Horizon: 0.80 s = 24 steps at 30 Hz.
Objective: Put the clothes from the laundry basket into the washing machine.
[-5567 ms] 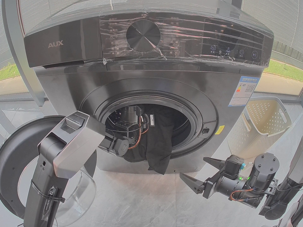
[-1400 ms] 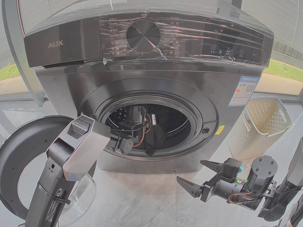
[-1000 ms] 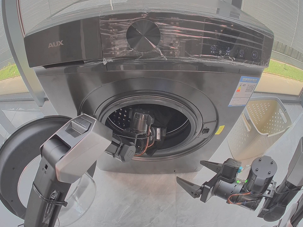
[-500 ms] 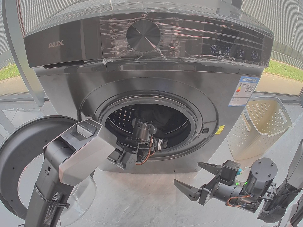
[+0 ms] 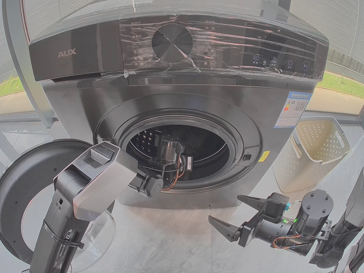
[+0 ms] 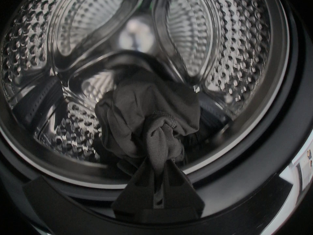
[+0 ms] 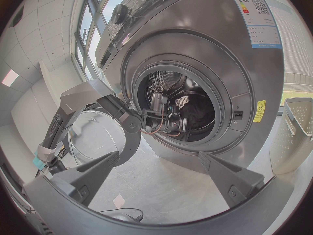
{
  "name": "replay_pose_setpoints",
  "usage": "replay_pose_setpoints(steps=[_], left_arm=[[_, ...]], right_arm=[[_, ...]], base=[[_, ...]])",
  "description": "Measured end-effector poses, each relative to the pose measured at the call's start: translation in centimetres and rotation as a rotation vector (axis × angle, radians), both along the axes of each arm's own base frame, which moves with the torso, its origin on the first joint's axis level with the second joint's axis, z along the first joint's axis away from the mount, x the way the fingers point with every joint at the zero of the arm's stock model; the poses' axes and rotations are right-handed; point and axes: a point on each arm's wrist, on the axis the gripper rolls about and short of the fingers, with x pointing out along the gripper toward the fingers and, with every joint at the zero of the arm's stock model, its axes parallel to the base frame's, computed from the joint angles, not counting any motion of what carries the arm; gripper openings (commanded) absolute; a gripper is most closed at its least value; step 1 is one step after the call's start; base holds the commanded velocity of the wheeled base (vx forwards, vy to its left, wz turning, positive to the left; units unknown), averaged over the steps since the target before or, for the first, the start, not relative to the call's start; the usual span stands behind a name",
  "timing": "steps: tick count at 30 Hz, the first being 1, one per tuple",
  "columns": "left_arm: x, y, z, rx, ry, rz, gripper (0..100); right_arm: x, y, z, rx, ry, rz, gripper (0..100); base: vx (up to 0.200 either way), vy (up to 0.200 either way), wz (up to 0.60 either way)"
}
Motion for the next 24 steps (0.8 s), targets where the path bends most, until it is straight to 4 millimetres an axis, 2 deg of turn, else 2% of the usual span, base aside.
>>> replay_pose_setpoints(steps=[10, 14, 19, 20, 24], left_arm=[[3.6, 0.5, 3.7, -0.109, -0.201, 0.093, 0], [4.7, 0.7, 4.3, -0.137, -0.252, 0.119, 0], [5.6, 1.1, 3.3, -0.131, -0.248, 0.139, 0], [5.6, 1.1, 3.2, -0.131, -0.248, 0.14, 100], [5.7, 1.1, 2.7, -0.128, -0.242, 0.141, 100]], right_arm=[[-0.1, 0.1, 0.0, 0.001, 0.002, 0.003, 100], [0.0, 0.0, 0.0, 0.0, 0.002, 0.002, 100], [0.0, 0.0, -0.1, -0.004, 0.006, 0.0, 100], [0.0, 0.0, -0.2, -0.005, 0.006, 0.0, 100], [0.0, 0.0, -0.2, -0.006, 0.008, 0.001, 100]], base=[[0.0, 0.0, 0.0], [0.0, 0.0, 0.0], [0.0, 0.0, 0.0], [0.0, 0.0, 0.0], [0.0, 0.0, 0.0]])
